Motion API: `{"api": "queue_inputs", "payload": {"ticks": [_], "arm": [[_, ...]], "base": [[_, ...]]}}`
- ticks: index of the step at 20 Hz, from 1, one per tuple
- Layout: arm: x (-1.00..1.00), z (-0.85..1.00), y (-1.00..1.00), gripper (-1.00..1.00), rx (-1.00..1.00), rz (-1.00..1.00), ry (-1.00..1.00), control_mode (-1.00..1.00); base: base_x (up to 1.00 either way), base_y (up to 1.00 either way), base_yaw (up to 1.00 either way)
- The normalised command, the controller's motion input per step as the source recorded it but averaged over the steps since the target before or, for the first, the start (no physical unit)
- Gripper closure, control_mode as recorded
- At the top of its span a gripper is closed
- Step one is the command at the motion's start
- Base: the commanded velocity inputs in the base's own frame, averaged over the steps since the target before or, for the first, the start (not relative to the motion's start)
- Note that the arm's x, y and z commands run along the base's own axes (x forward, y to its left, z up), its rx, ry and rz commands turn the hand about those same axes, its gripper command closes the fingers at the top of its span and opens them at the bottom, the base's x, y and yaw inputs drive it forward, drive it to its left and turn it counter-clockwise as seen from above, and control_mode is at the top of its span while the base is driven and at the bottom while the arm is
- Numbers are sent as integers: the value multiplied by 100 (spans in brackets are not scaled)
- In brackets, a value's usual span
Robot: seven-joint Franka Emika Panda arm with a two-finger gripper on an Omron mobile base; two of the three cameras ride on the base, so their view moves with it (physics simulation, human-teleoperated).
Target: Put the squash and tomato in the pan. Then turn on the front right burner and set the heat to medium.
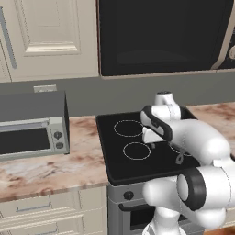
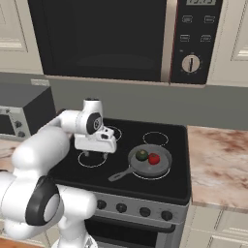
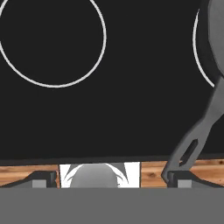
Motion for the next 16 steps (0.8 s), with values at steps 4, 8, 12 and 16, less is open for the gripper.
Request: {"api": "queue_inputs", "payload": {"ticks": [4, 8, 12, 16], "arm": [[0, -1, 9, -100, 0, 0, 0, -100], [0, 0, 0, -100, 0, 0, 0, 100], [0, 0, 0, -100, 0, 0, 0, 100], [0, 0, 0, -100, 0, 0, 0, 100]], "base": [[0, 0, 0], [0, 0, 0], [-2, 0, 0], [-24, 0, 1]]}}
